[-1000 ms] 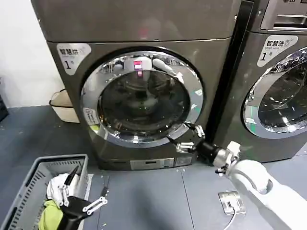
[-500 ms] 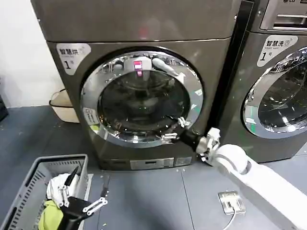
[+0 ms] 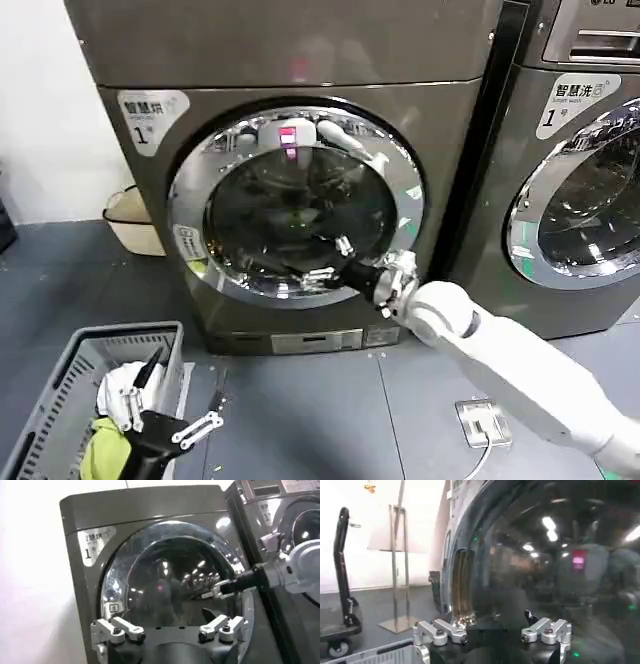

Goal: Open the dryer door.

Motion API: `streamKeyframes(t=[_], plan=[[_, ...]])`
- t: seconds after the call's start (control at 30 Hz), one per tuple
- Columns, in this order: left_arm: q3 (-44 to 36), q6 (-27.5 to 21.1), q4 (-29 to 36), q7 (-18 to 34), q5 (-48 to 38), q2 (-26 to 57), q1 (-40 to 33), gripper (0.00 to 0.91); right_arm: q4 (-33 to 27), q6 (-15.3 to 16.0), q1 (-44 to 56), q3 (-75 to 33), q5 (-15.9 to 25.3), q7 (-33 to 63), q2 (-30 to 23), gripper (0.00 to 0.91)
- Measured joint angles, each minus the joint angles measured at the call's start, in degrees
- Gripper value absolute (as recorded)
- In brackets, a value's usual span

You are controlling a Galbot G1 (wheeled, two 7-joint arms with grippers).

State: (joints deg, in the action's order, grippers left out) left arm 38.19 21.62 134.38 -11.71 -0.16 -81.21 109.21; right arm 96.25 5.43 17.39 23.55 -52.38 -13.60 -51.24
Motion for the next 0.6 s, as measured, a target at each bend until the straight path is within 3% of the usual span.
streamKeyframes(t=[0.6], plan=[[0.1, -0.1, -0.4, 0.0, -0.1, 0.0, -0.3, 0.907, -5.1, 0.7, -6.3, 5.0, -0.4, 0.0, -6.4, 0.907]])
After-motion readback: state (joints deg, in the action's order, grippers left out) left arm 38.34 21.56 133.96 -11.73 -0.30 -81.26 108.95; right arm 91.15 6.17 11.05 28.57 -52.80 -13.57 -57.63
